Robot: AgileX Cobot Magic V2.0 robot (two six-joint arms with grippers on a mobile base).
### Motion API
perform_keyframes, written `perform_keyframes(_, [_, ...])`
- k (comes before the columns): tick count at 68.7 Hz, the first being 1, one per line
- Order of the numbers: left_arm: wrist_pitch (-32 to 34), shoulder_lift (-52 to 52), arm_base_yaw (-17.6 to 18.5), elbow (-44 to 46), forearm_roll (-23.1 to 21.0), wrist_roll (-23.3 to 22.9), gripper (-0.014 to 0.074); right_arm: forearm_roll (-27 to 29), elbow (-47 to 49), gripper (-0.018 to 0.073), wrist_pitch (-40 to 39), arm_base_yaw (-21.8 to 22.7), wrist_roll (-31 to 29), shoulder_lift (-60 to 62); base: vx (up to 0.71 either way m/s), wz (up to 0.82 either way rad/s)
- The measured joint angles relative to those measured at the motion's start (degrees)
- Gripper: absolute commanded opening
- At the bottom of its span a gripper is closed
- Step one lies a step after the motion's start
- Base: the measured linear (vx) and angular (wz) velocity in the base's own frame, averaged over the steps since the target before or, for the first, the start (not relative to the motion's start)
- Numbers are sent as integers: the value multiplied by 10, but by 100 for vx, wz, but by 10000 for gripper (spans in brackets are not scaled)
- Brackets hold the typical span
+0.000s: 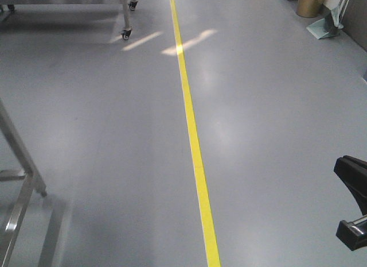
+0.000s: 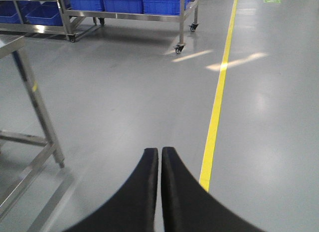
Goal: Move and align brake pads A on conveyor
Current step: 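Drive the base along the yellow floor line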
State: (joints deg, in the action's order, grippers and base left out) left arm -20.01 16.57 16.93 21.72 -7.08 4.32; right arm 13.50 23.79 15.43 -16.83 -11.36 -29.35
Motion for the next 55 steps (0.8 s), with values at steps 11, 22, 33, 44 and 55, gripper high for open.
perform_keyframes(11, [0,0,0,0,0,0,-6,0,0,-8,0,0,0,0,66,-9])
perform_keyframes(22, [0,0,0,0,0,0,-6,0,0,-8,0,0,0,0,65,-4])
perform_keyframes(33, [0,0,0,0,0,0,-6,0,0,-8,0,0,0,0,63,4])
perform_keyframes(44, [0,0,0,0,0,0,-6,0,0,-8,0,0,0,0,60,8])
perform_keyframes(55, [0,0,0,0,0,0,-6,0,0,-8,0,0,0,0,53,7])
